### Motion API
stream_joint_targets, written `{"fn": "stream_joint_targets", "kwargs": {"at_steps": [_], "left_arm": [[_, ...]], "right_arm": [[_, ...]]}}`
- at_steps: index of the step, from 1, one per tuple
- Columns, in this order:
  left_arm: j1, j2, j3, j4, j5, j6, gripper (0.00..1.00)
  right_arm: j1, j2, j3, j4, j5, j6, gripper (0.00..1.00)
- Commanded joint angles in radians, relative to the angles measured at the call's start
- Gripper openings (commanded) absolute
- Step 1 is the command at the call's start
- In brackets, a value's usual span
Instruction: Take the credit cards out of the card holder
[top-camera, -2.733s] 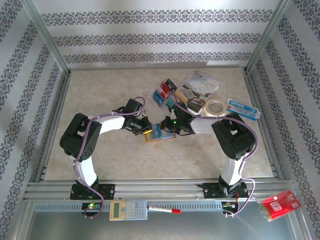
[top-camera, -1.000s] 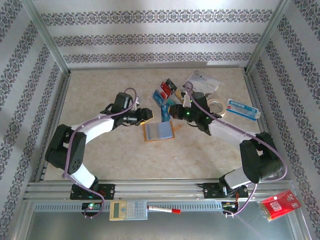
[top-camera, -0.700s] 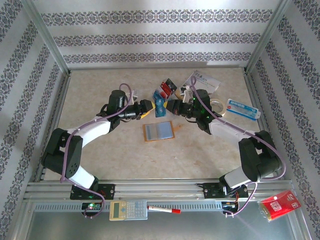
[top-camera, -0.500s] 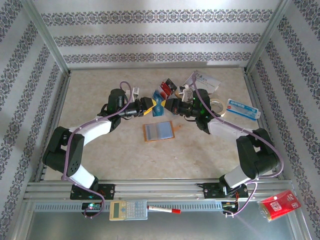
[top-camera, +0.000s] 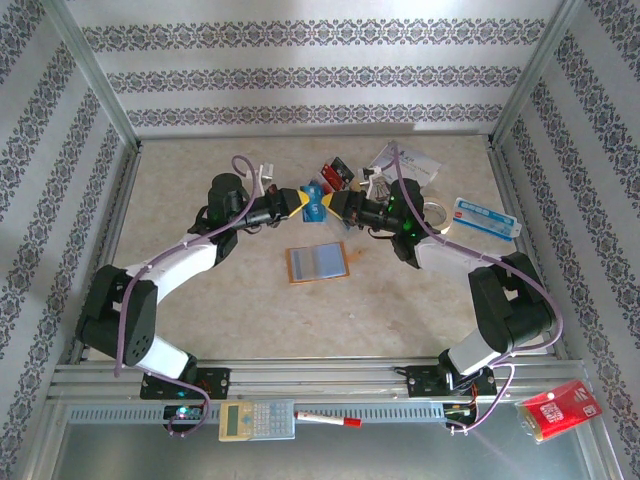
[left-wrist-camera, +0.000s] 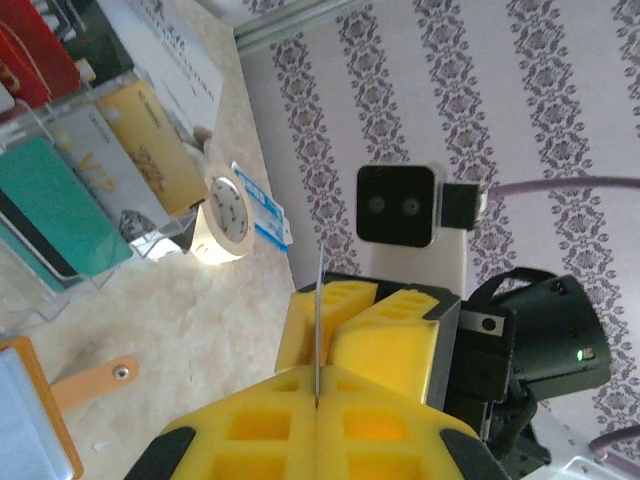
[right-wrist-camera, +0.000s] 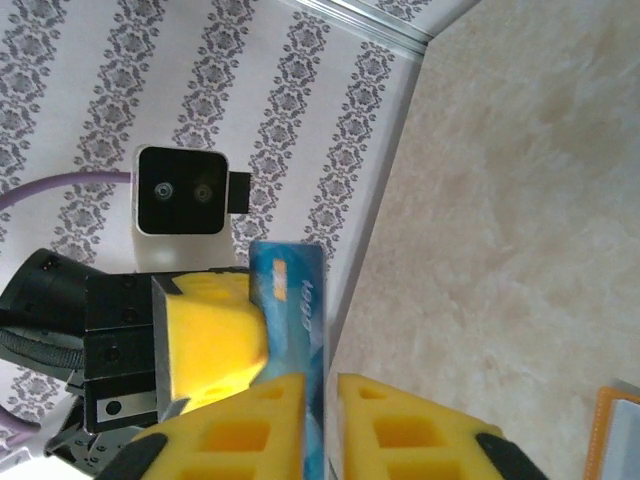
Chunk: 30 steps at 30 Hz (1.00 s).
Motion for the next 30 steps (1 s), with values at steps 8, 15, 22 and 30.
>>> {"fn": "stream_joint_targets", "kwargs": {"at_steps": [8,15,22,30], "left_arm": [[-0.006,-0.021,0.002,0.094,-0.122,-0.084,0.0],[-0.004,-0.02,-0.011,0.018,-0.151,-0.068,0.1],[0.042,-0.044,0.053,-0.368,-0.26,0.156,0.54],[0.147,-0.061,0.074,-0.545,-0.32,0.354,0.79]], "right_arm": [[0.051,0.005,-0.044,0.193,-0.009,0.107,0.19],[0.056,0.003,-0.037,0.13,0.02,0.033,0.01],[0.051,0.0,0.059,-0.187,0.092,-0.197,0.0],[0.053,0.044,0.274,-0.694,0.308,-0.582,0.0]]}}
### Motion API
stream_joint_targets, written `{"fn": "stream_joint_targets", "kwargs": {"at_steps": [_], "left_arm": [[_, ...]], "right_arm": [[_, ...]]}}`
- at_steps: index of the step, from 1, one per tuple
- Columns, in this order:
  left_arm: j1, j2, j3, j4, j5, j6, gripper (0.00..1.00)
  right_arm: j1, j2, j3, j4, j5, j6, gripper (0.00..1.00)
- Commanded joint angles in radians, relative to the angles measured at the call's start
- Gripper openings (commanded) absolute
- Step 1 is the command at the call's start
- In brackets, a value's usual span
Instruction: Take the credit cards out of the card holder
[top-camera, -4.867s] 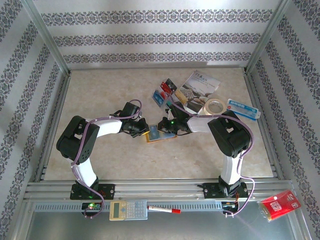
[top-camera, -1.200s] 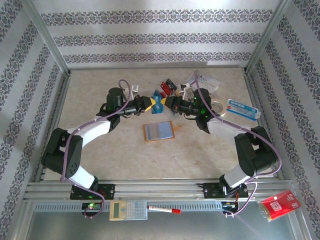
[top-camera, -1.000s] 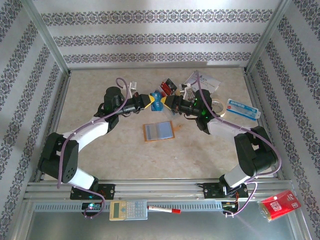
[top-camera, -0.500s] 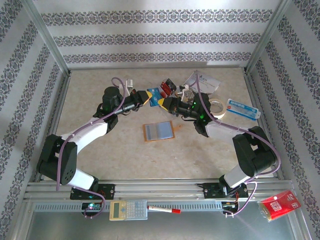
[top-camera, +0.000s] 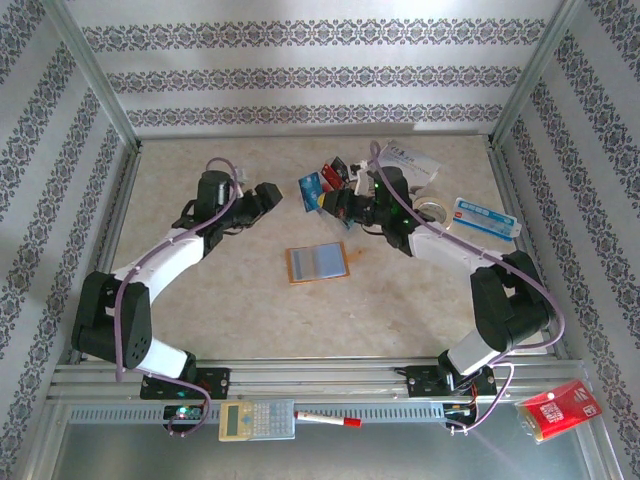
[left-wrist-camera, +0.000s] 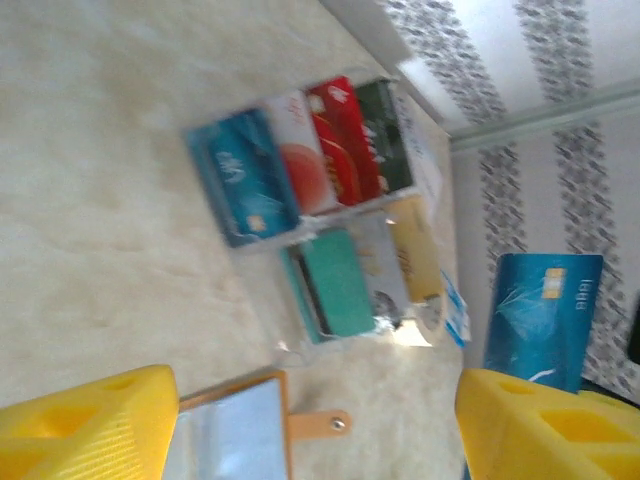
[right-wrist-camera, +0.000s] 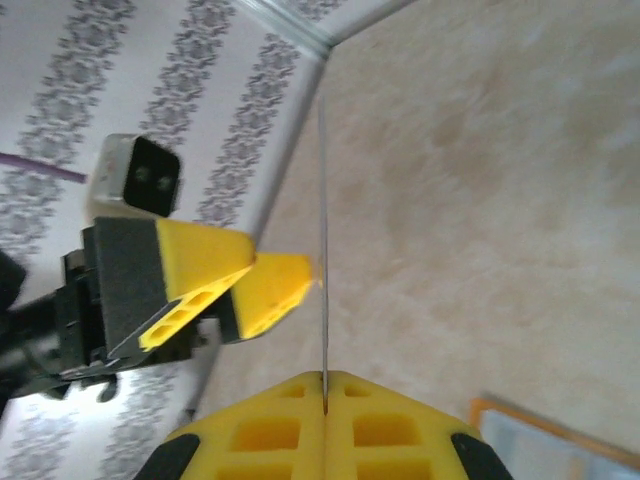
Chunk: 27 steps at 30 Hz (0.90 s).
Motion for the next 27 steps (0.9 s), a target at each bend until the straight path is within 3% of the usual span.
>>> {"fn": "stream_joint_targets", "kwargs": {"at_steps": [1,10,17,27], "left_arm": [[0.036,-0.038,0.03,-0.124,-0.051,0.161,0.82],[0.078,-0.065,0.039,-0.224,-0.151,0.298,1.0],[0.106,-0.06,0.064,-0.25,-0.151,0.316,1.0],[0.122,-0.038,0.153,-0.334,-0.141,0.376,1.0]], "right_arm": [[0.004,0.037,0.117,-0.305,0.153,-0.258,0.0],[0.027,0.211,0.419,-0.663,0.382,-0.578,0.0],[0.062,0.371,0.613,-0.767,0.483,-0.713,0.0],[0.086,0.539,0.773,-0.805,0.57,-0.784,0.0]]}}
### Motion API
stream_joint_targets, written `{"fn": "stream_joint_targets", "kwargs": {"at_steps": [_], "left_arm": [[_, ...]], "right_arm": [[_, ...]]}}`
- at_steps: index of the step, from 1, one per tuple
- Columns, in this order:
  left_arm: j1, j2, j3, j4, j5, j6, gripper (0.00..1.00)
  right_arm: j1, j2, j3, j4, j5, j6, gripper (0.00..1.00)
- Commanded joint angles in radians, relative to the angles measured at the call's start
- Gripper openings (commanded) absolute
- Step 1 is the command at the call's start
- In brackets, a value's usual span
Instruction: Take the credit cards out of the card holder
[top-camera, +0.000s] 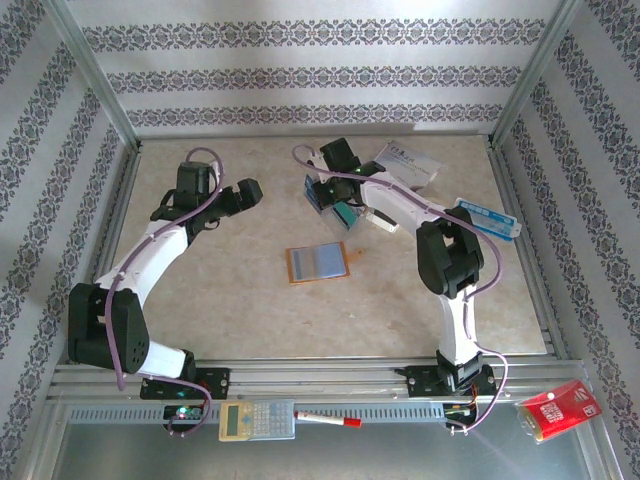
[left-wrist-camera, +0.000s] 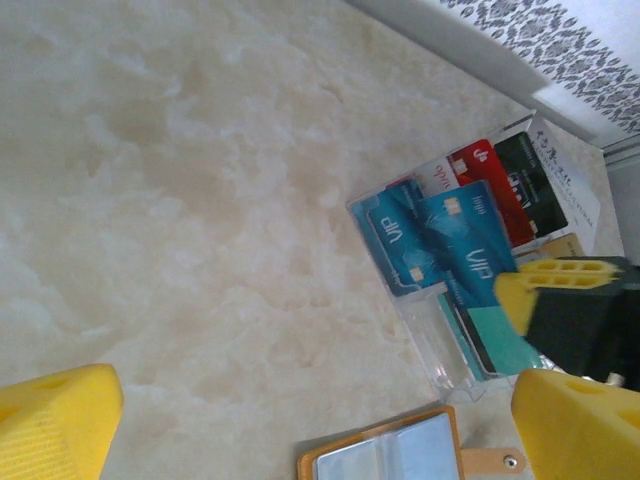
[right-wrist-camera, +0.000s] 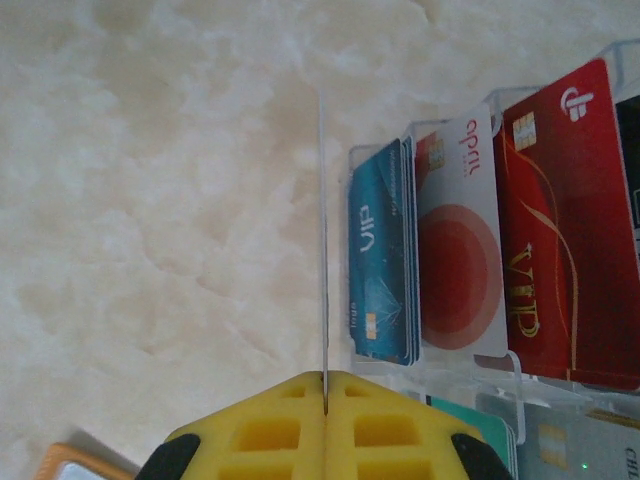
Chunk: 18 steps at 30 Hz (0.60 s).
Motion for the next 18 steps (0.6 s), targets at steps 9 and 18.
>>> {"fn": "stream_joint_targets", "kwargs": {"at_steps": [9,18], "left_arm": [[0.025,0.002,0.027,-0.036,0.035,0.039,1.0],[0.028,0.004,0.041,-0.043,0.088,0.037,1.0]], "right_arm": [[0.006,0.075,0.095,-0.02,0.074,-0.077,0.0],[-0.01,0.097,0.099,-0.017,0.05,-0.046,0.0]]}}
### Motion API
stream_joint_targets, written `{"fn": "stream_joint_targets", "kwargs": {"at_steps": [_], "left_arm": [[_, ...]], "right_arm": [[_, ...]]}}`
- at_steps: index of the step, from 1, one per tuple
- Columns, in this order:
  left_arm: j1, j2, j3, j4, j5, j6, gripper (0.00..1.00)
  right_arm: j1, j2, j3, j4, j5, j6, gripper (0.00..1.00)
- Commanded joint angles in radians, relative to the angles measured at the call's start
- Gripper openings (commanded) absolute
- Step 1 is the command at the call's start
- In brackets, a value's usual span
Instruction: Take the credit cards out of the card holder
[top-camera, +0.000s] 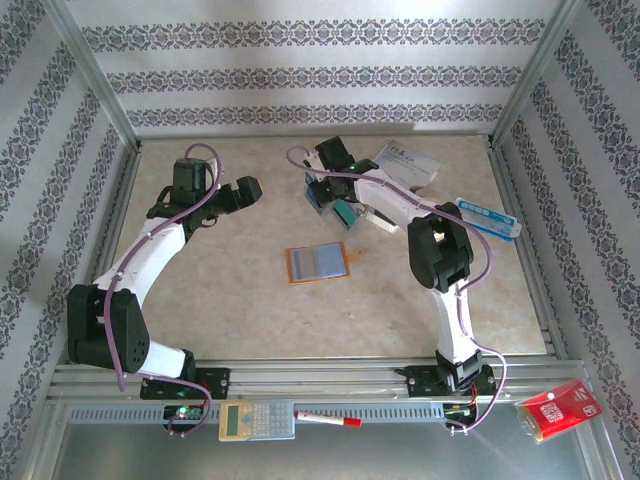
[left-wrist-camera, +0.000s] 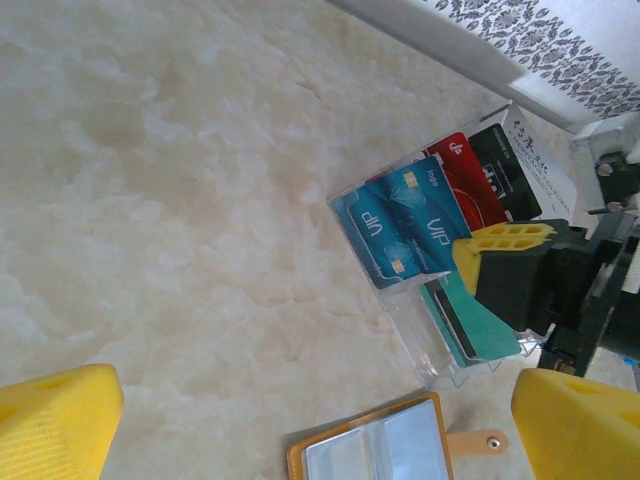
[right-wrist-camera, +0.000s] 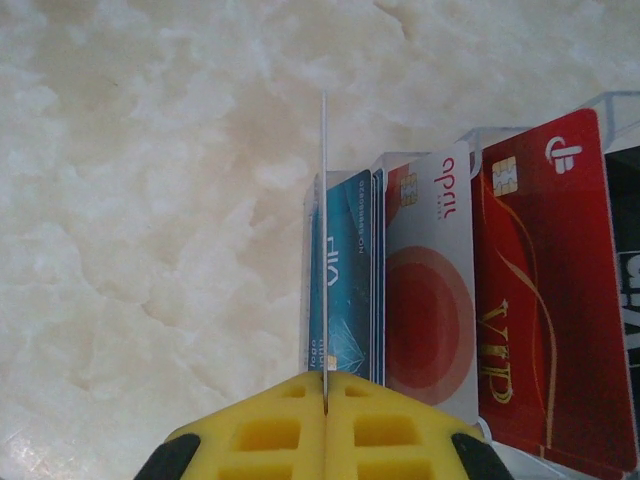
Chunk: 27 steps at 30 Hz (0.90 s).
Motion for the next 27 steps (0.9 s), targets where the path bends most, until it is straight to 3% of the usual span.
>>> {"fn": "stream_joint_targets", "kwargs": {"at_steps": [1,16,20,24,27], "left_arm": [[0.012,0.004,0.021,-0.016,0.031,0.013,1.0],[0.013,0.03,0.024,-0.01,0.045,0.005,1.0],[0.012,0.033,0.022,-0.012,0.046,0.004,1.0],[0.014,0.034,0.021,-0.016,0.049,0.006,1.0],[0.014,0.035,0.026,-0.018,0.054,0.008,1.0]], "right_arm": [[-0.007,0.026,0.024,-0.008,0.004,0.013,0.0],[-0.02,0.062,0.02,-0.008,-0.002,0.023,0.02],[-0.021,0.071,0.026,-0.015,-0.014,0.023,0.08],[-0.021,0.064,0.043,-0.031,0.02,0.044,0.22],[-0.022,0.039,0.045,-0.032,0.026,0.054,0.23]]}}
